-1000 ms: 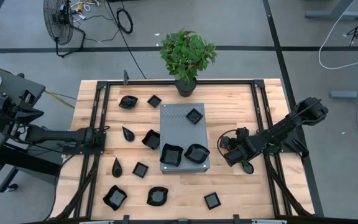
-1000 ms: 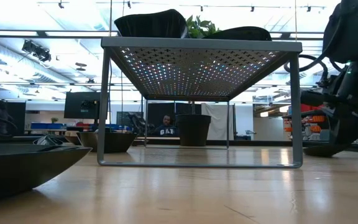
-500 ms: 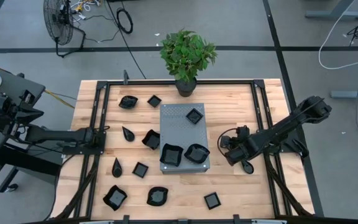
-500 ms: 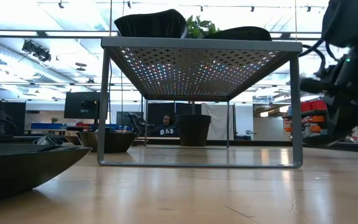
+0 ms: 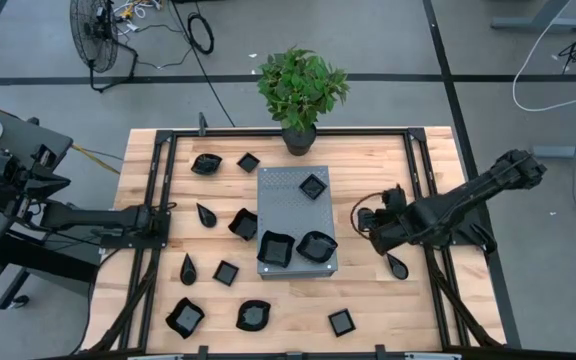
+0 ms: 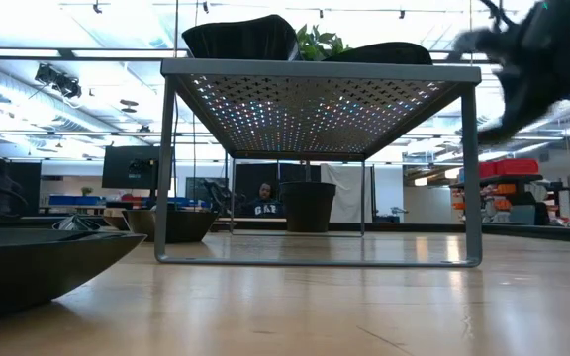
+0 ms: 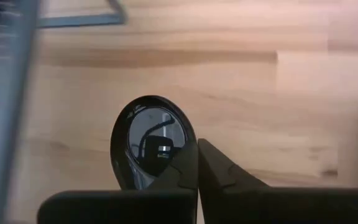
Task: Pick & Place Mini shaped plates
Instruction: Put the black bowl on the shelf
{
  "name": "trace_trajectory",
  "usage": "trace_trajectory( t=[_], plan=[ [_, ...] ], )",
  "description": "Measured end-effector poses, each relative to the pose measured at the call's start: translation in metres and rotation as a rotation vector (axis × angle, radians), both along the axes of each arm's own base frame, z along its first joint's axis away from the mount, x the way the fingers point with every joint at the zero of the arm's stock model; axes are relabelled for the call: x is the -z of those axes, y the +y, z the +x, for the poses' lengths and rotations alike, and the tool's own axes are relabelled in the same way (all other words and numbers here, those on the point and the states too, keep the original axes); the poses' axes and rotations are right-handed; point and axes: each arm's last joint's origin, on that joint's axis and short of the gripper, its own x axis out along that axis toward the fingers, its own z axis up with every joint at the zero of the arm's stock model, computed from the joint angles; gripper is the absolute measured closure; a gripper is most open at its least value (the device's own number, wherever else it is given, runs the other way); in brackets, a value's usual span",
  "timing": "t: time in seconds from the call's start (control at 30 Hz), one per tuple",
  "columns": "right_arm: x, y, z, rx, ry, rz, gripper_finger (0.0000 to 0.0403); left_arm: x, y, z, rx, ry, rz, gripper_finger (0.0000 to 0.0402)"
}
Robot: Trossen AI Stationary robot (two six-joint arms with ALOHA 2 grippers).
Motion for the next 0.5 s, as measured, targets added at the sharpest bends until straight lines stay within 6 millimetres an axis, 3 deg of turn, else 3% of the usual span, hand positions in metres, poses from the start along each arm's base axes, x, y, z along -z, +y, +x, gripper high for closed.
trace_trajectory(
  t=[0.27,0.5],
  plan=[
    [-0.057,-0.020,0.028,-0.187,-0.031,-0.068,0.0403,0.000,0.000,0.000,0.000,0.000,0.000,0.0378],
    [-0.089,-0.034,0.063,-0.282,-0.107,-0.127,0.0403,0.000,0.000,0.000,0.000,0.000,0.000,0.0378]
  ],
)
